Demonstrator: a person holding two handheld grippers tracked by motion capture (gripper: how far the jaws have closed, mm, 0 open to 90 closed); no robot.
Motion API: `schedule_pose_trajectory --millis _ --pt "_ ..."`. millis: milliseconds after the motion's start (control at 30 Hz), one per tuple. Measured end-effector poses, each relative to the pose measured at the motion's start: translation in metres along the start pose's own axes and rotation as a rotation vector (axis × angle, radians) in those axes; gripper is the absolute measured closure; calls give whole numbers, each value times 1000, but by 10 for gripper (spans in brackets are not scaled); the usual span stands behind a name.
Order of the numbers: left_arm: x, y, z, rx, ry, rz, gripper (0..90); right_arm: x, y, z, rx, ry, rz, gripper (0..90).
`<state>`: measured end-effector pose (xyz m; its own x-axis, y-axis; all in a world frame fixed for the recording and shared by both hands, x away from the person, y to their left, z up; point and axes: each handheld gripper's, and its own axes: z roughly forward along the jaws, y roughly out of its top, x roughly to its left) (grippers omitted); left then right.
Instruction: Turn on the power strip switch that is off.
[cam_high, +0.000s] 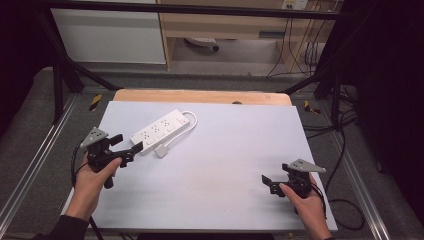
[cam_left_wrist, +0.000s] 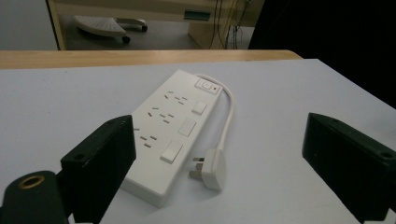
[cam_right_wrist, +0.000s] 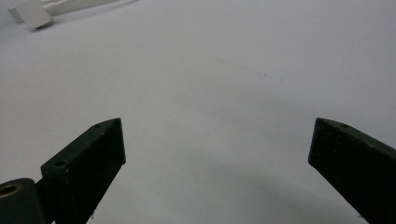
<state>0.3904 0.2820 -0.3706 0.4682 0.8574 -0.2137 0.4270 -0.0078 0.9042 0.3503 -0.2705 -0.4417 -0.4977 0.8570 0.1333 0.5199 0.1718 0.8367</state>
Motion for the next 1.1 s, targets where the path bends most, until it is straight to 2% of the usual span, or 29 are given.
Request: schedule_pose_trajectory --millis 400,800,1100 --pt "-3 5 28 30 10 25 109 -1 0 2 7 -2 4 43" --pt "-6 11 56 47 37 33 186 -1 0 1 8 -2 7 45" --pt "-6 11 72 69 42 27 292 0 0 0 2 1 6 45"
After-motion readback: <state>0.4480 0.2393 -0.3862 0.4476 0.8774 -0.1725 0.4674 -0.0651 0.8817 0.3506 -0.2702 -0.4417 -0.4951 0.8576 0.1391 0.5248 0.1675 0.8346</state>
